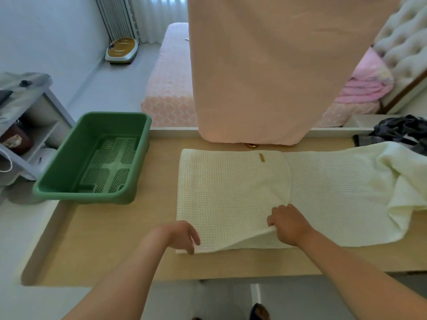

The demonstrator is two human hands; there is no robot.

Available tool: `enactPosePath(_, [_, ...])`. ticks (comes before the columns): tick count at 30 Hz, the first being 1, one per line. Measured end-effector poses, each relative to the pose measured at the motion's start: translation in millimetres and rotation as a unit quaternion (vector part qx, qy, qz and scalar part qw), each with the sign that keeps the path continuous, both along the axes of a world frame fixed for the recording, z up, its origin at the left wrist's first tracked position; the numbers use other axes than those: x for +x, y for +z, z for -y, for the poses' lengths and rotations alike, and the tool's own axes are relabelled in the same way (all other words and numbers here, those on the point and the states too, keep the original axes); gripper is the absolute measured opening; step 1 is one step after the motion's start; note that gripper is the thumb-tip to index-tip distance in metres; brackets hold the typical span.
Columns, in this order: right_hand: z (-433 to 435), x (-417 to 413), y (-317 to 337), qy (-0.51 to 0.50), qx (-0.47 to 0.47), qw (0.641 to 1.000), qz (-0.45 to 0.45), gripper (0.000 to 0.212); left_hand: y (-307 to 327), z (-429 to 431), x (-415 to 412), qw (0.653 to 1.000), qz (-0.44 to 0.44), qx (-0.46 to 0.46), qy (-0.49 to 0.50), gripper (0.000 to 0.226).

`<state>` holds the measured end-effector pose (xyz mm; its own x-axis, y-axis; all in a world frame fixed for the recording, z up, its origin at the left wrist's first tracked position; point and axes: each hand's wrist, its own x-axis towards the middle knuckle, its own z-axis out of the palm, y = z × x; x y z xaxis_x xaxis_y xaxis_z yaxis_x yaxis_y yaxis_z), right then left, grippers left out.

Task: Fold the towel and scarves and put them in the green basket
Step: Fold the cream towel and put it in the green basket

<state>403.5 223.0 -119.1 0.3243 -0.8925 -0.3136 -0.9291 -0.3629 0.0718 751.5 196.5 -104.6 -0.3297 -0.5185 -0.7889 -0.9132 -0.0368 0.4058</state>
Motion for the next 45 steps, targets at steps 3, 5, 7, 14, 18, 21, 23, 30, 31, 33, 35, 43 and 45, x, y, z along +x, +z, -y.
enactPosePath(3, [-14.6,-7.4,0.1,-0.059,0.168,0.983,0.031,0.033,-14.5,-1.6,-17.4,0.988,-0.038,-0.126,0.075,0.018])
enactPosePath(5, [-22.1,-11.7,-4.3,-0.163,0.173,0.954,0.182,0.027,-27.8,-3.5,-26.4,0.964,-0.032,-0.248,0.085,0.028])
enactPosePath(7, [-24.6,-22.4,-13.9,-0.265,0.049,0.917,0.296,0.021,-35.2,-7.1,-36.8,0.967,-0.009,-0.245,0.071,0.044])
enactPosePath(14, [-12.6,-60.4,-26.1,-0.473,0.07,0.858,0.189,0.036,-32.6,-1.0,-93.5,0.936,0.137,-0.321,0.037,0.046])
enactPosePath(18, [-4.2,-61.8,-33.6,-0.459,0.076,0.87,0.162,0.057,-36.3,9.0,-135.5,0.947,0.01,-0.321,-0.008,0.052])
enactPosePath(21, [2.1,-63.1,-36.5,-0.443,0.053,0.878,0.176,0.041,-37.3,14.2,-171.1,0.959,-0.006,-0.278,-0.055,0.058])
enactPosePath(23, [6.0,-69.0,-40.6,-0.459,0.055,0.852,0.247,0.04,-39.1,16.3,-191.2,0.966,0.014,-0.245,-0.076,0.063])
enactPosePath(30, [19.4,-105.1,-28.9,-0.44,0.073,0.792,0.416,0.065,-43.8,25.0,-229.5,0.934,0.112,-0.335,-0.057,0.06])
enactPosePath(31, [21.7,-111.6,-26.1,-0.43,0.044,0.812,0.392,0.057,-44.5,27.5,-232.3,0.926,0.097,-0.363,-0.043,0.058])
enactPosePath(33, [24.0,-125.6,-25.0,-0.419,0.048,0.841,0.339,0.051,-46.6,32.7,-236.5,0.923,0.078,-0.374,-0.037,0.06])
enactPosePath(35, [26.0,-136.1,-29.4,-0.4,0.11,0.875,0.248,0.056,-47.5,36.3,-238.6,0.936,0.086,-0.338,-0.053,0.065])
enactPosePath(43, [97.4,-114.4,-16.7,-0.328,-0.039,0.926,0.185,0.054,-43.9,78.8,-219.9,0.907,0.009,-0.421,-0.026,0.039])
enactPosePath(45, [120.9,-102.2,-15.9,-0.245,-0.074,0.955,0.151,0.054,-45.5,101.5,-209.1,0.897,0.004,-0.442,-0.008,0.041])
